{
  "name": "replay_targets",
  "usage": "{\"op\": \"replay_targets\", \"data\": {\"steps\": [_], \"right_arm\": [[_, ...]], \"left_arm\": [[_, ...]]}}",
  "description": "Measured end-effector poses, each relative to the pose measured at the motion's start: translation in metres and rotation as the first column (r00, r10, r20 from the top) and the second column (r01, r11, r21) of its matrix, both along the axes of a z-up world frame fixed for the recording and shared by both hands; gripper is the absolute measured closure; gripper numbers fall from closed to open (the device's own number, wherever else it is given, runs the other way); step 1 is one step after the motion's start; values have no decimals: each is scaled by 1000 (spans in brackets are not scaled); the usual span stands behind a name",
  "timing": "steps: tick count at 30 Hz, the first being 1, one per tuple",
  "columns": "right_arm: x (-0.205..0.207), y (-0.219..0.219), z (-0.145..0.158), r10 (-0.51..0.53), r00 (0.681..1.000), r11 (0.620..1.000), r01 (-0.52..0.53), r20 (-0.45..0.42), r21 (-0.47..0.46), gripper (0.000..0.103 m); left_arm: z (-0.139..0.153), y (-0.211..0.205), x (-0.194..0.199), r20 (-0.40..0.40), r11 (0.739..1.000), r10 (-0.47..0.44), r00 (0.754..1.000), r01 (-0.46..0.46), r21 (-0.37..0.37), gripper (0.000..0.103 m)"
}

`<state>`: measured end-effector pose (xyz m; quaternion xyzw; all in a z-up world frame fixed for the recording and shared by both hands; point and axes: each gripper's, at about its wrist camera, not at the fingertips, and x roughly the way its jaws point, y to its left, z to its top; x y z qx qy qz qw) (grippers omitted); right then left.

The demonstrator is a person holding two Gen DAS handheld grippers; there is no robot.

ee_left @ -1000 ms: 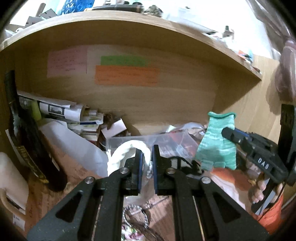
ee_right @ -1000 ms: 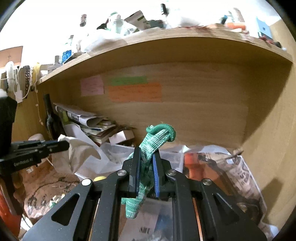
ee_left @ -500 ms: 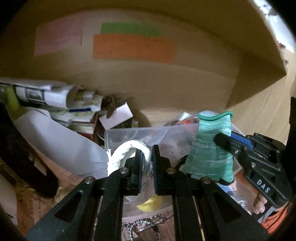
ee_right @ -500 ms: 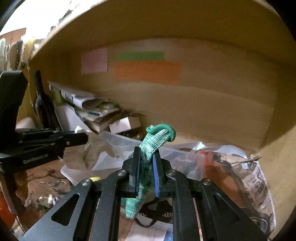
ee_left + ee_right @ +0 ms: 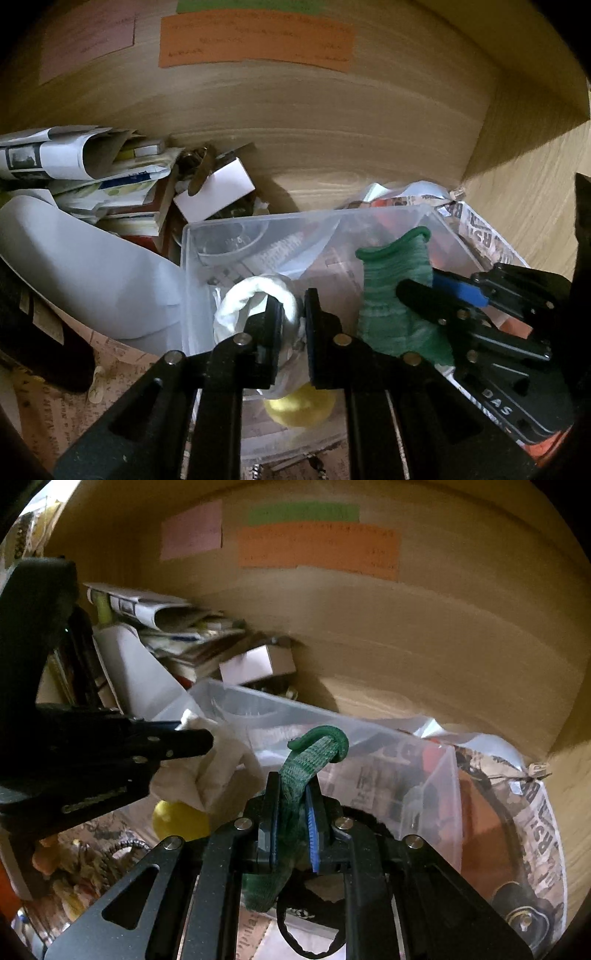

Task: Organize soft objects
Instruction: 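Release the white cloth into the clear box with the left tool while the right tool releases the glove there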

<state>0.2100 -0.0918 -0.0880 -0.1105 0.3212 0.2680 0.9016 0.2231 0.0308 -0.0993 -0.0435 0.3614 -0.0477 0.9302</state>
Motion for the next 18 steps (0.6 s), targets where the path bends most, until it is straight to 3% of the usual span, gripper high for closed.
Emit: {"op": "replay_targets", "data": {"steps": [4, 9, 13, 18], "right_arm": [[4, -1, -4, -15, 1000, 1000, 14, -25, -17, 85], [3, -5, -4, -34, 999, 999, 34, -19, -20, 44], [-4, -8, 5, -42, 999, 999, 42, 19, -18, 35], [-19, -19, 24, -63, 995, 998, 62, 81, 10, 21]], "left_arm": [[0, 1, -4, -8, 1000, 0, 1000, 0, -4, 69], [5, 2, -15, 8, 1000, 4, 1000, -4, -2, 61], [17, 3, -30, 46, 1000, 10, 999, -10, -9, 49], [37, -1, -55, 124, 1000, 13, 992, -15, 19, 43]]}}
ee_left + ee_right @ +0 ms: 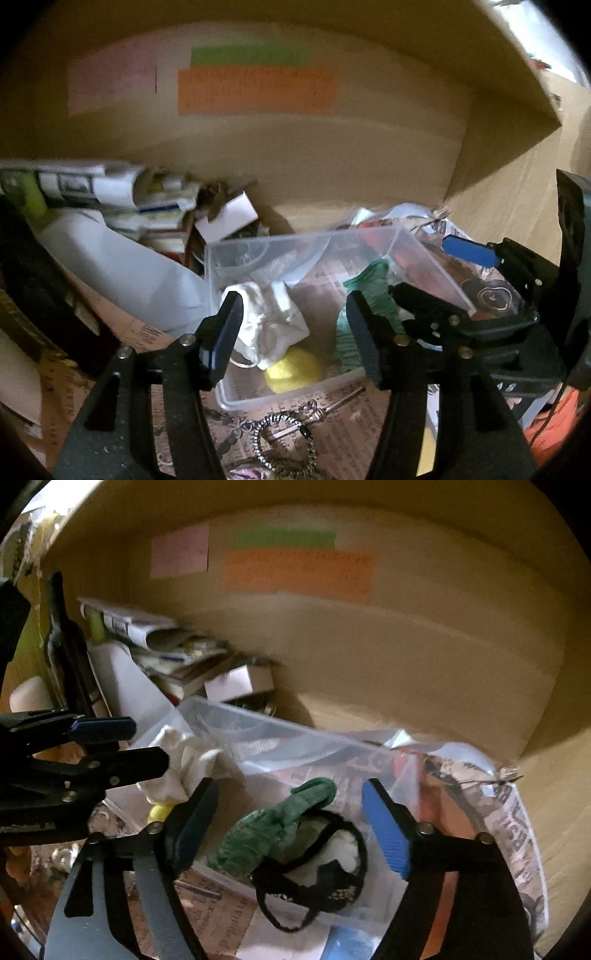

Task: Organize soft objects
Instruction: 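Release the white cloth into the clear box with the left tool while the right tool releases the glove there, then grasp the yellow sponge with the left tool while the right tool grasps the silver mesh pouch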

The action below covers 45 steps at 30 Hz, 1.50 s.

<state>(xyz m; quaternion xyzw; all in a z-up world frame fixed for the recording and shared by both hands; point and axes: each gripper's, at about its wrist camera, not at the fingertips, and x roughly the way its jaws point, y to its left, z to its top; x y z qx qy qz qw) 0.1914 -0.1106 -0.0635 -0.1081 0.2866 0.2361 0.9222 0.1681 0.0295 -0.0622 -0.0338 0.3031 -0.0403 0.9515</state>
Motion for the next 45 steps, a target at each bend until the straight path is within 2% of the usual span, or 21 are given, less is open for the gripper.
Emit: {"op": "replay_targets", "data": {"steps": [5, 10, 15, 19, 27, 32, 36, 37, 42, 44, 45], "right_arm": [[-18, -11, 19, -14, 998, 1000, 12, 60, 20, 19], [-42, -29, 34, -29, 994, 998, 23, 109, 55, 8], [-66, -47, 34, -42, 991, 998, 35, 130, 58, 3], [-77, -60, 22, -72, 993, 995, 65, 98, 71, 0], [-89, -87, -22, -145, 988, 987, 148, -45, 61, 0], [-90, -96, -47, -164, 976, 984, 173, -144, 51, 0], [-96, -95, -62, -166, 970, 985, 173, -179, 25, 1], [-97, -95, -65, -164, 968, 985, 171, -188, 24, 2], [-95, -97, -76, -145, 959, 987, 157, -242, 31, 30], [-96, -98, -77, -130, 960, 988, 145, -248, 46, 36], [-96, -96, -77, -124, 961, 989, 140, -248, 48, 44]], "left_arm": [[17, -6, -26, 73, 1000, 8, 997, -10, 20, 29], [26, -14, -53, 135, 999, 17, 991, -23, 36, 8], [24, -23, -71, 164, 998, 26, 986, -33, 45, 2], [12, -31, -79, 131, 1000, 8, 991, -11, 25, 1], [-26, -49, -78, 11, 1000, -18, 1000, 18, -2, 1], [-54, -65, -72, -75, 999, -53, 996, 51, -18, 1], [-73, -75, -69, -134, 997, -76, 988, 71, -44, 1], [-76, -76, -68, -142, 996, -78, 987, 73, -46, 1], [-86, -84, -67, -165, 996, -86, 983, 79, -51, 3], [-88, -86, -66, -168, 995, -94, 981, 87, -49, 13], [-89, -86, -65, -175, 994, -103, 979, 96, -51, 21]]}}
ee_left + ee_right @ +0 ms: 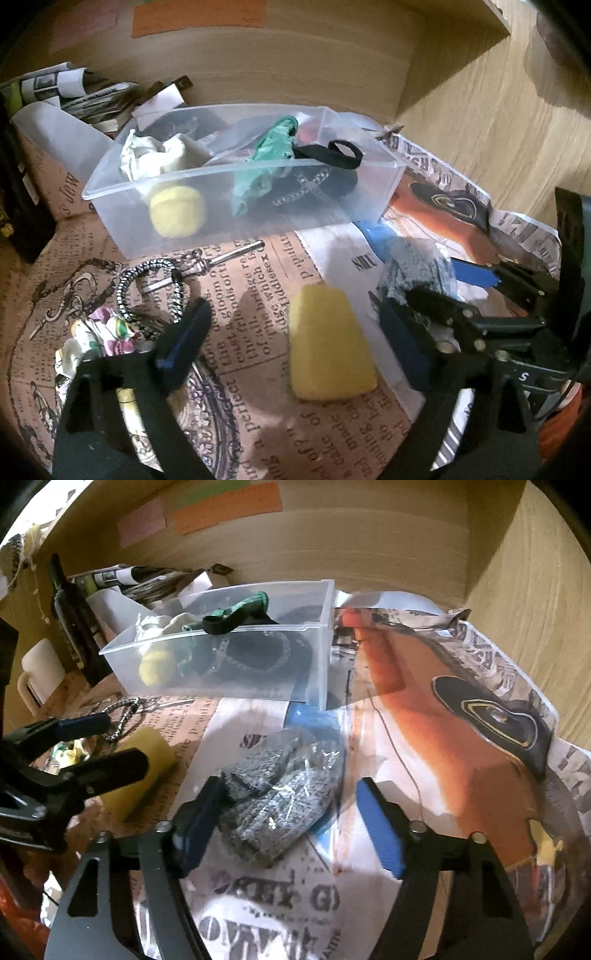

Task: Organize soft objects
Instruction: 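Grasp the yellow sponge with the left tool while the right tool grasps the silver mesh pouch, then release the sponge into the clear box with the left tool while the right tool releases the pouch there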

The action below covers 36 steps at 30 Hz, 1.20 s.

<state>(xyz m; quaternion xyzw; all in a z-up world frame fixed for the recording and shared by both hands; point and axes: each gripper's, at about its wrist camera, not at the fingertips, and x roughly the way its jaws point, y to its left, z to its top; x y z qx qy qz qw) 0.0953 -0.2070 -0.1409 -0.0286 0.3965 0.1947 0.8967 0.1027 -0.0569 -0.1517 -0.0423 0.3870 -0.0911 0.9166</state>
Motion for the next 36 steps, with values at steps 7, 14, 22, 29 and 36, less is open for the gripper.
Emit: {"op": "replay_targets", "data": {"steps": [7, 14, 22, 29, 36], "right_arm": [[-1, 7, 1, 32, 999, 999, -32, 8, 8, 68], [-2, 6, 14, 24, 998, 999, -25, 52, 24, 84], [-1, 6, 41, 13, 990, 999, -19, 137, 41, 84], [4, 9, 78, 10, 967, 997, -29, 256, 70, 84], [15, 19, 106, 27, 934, 995, -58, 356, 77, 84]], "left_arm": [[-8, -3, 4, -38, 999, -44, 998, 43, -31, 58], [8, 4, 1, 3, 998, -46, 999, 46, -48, 69], [49, 25, -5, 120, 999, 6, 993, -1, -47, 69], [87, 47, -1, 226, 996, 82, 971, -70, -63, 69], [117, 59, 18, 290, 993, 115, 950, -101, -62, 69]]}}
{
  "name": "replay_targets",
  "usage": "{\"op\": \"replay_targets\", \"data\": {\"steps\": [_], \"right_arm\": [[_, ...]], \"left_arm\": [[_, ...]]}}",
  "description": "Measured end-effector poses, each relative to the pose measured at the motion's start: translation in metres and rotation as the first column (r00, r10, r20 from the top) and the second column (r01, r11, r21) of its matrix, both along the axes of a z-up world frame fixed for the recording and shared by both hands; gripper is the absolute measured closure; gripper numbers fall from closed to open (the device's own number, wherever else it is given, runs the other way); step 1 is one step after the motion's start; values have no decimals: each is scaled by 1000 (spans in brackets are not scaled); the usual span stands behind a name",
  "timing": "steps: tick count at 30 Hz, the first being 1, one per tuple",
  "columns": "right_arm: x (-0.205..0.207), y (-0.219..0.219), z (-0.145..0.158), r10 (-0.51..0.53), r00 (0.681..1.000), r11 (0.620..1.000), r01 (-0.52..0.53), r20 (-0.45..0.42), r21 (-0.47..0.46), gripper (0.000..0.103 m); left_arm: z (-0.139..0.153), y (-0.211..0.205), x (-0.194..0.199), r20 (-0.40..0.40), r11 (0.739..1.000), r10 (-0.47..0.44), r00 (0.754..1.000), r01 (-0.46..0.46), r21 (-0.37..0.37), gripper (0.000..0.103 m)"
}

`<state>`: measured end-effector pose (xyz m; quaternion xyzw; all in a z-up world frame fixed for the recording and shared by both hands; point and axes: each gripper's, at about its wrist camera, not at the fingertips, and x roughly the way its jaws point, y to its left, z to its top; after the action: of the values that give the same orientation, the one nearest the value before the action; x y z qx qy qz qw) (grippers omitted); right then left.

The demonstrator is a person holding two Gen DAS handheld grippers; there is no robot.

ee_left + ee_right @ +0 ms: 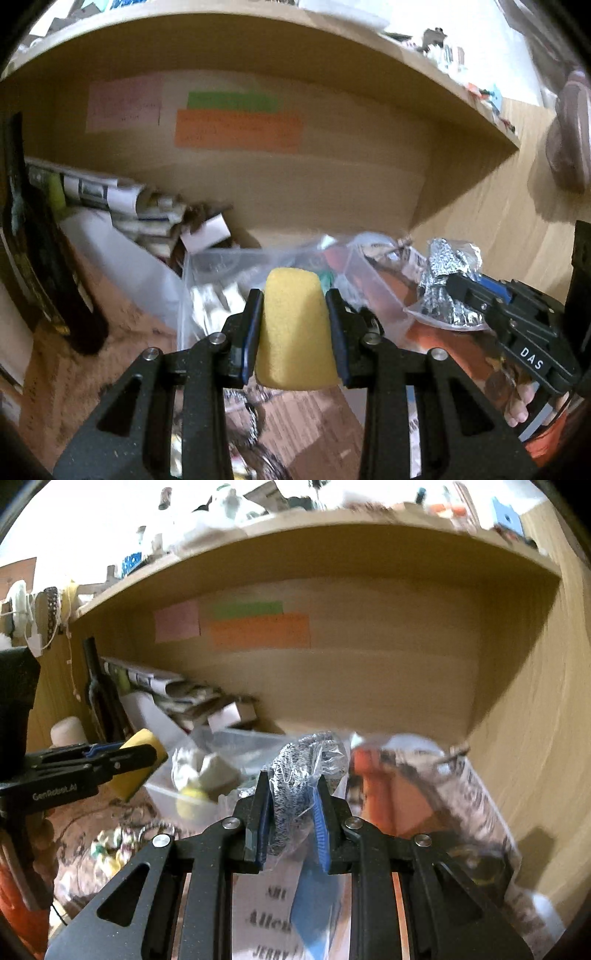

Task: Organize soft objects
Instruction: 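Release the sponge into the clear box with the left tool while the right tool releases the pouch there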

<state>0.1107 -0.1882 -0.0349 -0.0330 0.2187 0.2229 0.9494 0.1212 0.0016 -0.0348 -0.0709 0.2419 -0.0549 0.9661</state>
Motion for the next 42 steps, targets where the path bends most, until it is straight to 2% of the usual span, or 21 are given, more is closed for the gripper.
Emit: {"op": "replay_targets", "data": {"steps": [4, 9, 15, 20, 27, 31, 33, 34, 35, 37, 39, 42], "right_arm": [[11, 8, 9, 17, 999, 1000, -16, 40, -16, 84], [28, 20, 9, 29, 998, 999, -27, 50, -41, 84], [53, 32, -7, 40, 999, 997, -41, -20, -60, 84], [74, 38, -29, 36, 994, 995, -45, -99, -91, 84], [91, 44, -53, 21, 984, 990, -46, -175, -137, 83], [95, 46, -60, 11, 982, 985, -43, -187, -167, 82], [94, 47, -61, 6, 982, 983, -41, -187, -181, 81], [96, 48, -62, 6, 982, 982, -41, -188, -184, 80], [96, 48, -62, 4, 982, 981, -40, -187, -189, 77], [97, 48, -63, -4, 982, 979, -34, -187, -201, 68], [96, 47, -61, -9, 983, 979, -29, -181, -203, 49], [91, 45, -57, -9, 987, 980, -23, -158, -198, 42]], "left_arm": [[6, 2, 15, -2, 1000, 1, 1000, -1, -1, 69], [0, 2, 41, -49, 1000, 4, 999, -4, 8, 69], [-18, 0, 75, -146, 1000, -18, 989, 18, -5, 69], [-38, -9, 100, -212, 999, -25, 977, 30, 18, 69], [-61, -16, 118, -286, 999, -35, 958, 42, 18, 69], [-70, -17, 122, -314, 999, -40, 949, 49, 22, 69], [-70, -18, 123, -323, 998, -45, 945, 54, 20, 66], [-71, -18, 123, -330, 998, -50, 943, 59, 18, 59], [-70, -19, 122, -332, 998, -49, 942, 58, 18, 55], [-68, -19, 120, -321, 999, -42, 946, 50, 17, 39], [-64, -19, 115, -307, 999, -38, 951, 46, 19, 37], [-55, -17, 108, -289, 999, -42, 956, 49, 17, 37]]}}
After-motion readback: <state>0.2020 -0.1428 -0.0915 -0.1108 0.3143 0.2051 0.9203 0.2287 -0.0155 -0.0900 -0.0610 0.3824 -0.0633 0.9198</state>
